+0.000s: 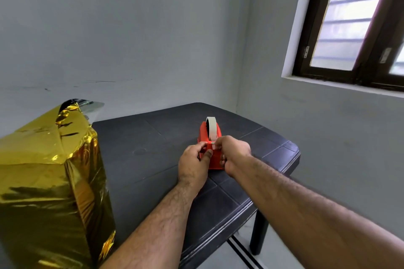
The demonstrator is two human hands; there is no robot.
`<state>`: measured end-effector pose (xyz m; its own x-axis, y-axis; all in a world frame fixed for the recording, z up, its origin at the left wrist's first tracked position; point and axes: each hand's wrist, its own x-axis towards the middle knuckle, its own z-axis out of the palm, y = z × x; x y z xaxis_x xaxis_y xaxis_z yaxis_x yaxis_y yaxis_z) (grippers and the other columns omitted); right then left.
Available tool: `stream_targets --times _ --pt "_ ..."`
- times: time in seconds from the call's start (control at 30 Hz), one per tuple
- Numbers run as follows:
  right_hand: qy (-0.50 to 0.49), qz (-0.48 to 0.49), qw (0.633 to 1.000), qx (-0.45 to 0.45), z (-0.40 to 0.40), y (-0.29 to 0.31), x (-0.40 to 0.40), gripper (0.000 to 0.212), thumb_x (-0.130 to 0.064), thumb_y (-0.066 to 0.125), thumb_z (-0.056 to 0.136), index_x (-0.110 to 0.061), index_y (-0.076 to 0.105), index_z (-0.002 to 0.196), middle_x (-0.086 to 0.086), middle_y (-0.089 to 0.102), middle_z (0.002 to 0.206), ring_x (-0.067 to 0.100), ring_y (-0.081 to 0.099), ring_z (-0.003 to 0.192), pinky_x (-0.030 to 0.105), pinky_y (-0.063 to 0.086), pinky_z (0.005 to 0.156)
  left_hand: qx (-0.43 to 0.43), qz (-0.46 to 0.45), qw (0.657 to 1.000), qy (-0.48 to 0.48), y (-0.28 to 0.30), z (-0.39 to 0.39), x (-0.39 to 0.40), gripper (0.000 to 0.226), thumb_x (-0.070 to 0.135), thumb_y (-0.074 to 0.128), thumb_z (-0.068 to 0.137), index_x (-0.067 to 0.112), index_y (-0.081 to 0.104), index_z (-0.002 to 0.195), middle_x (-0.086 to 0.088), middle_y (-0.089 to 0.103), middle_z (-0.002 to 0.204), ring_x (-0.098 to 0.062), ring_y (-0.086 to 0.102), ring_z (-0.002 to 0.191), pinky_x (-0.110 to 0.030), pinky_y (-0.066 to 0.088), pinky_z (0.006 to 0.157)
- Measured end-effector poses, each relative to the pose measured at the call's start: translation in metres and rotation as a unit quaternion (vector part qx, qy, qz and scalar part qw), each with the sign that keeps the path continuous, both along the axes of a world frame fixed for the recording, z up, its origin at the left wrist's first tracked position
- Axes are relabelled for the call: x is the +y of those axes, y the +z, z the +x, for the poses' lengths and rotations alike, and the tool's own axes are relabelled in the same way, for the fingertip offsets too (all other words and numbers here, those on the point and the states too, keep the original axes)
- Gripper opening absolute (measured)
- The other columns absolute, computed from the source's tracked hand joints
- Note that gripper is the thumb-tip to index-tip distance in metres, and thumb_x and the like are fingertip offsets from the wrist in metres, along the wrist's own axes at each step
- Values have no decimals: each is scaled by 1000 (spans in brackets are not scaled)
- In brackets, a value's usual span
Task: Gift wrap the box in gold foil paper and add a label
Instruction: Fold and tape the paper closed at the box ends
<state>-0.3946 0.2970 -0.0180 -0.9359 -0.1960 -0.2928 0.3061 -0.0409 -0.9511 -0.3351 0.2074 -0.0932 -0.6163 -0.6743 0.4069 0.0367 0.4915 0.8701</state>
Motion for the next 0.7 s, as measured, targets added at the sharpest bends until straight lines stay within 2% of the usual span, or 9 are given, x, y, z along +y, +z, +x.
stream_targets --times 0.2,0.3,0.43,0.5,0.57,0.63,0.7 --pt "-17 1 1000 7 4 -13 0 23 -6 76 71 -2 74 94 7 67 70 15 56 50 23 44 44 -3 -1 1000 -7 1 -2 0 39 33 69 99 25 68 138 12 67 123 -6 65 108 -36 57 99" --pt "-31 22 999 -5 11 -24 3 19 -5 77 72 0 75 90 10 67 66 16 56 43 20 41 40 -20 -13 1000 -2 3 -4 -4 40 29 69 100 21 66 139 6 66 130 -8 61 112 -27 50 101" --pt "9 -37 999 2 23 -22 9 16 1 77 76 0 76 92 4 64 54 10 47 34 21 37 37 -19 7 1000 -7 2 -2 -4 38 27 68 99 25 68 137 9 66 128 -7 63 112 -33 55 101" --pt "25 -84 996 -3 29 -12 13 14 0 78 81 0 74 95 3 60 51 10 44 37 22 37 36 -1 65 998 -25 0 -1 0 38 23 63 100 29 67 137 11 67 131 -6 64 116 -35 56 103" --pt "38 -123 992 -12 36 -2 19 11 -3 80 85 -2 72 92 2 59 51 9 47 34 21 38 35 39 164 985 -42 -1 5 7 35 20 56 103 29 68 134 8 70 130 -8 67 116 -38 57 104" --pt "47 -143 988 -18 41 8 23 12 -5 81 86 -3 71 92 2 54 51 9 45 32 22 38 34 83 237 968 -31 4 12 14 26 18 53 104 26 73 117 -1 76 114 -13 71 99 -39 61 92" --pt "60 -151 987 -11 45 21 26 12 -9 83 85 -6 71 87 0 49 50 11 40 36 26 36 39 143 284 948 -19 20 24 24 23 14 51 106 16 74 104 -9 75 98 -18 65 80 -33 58 71"
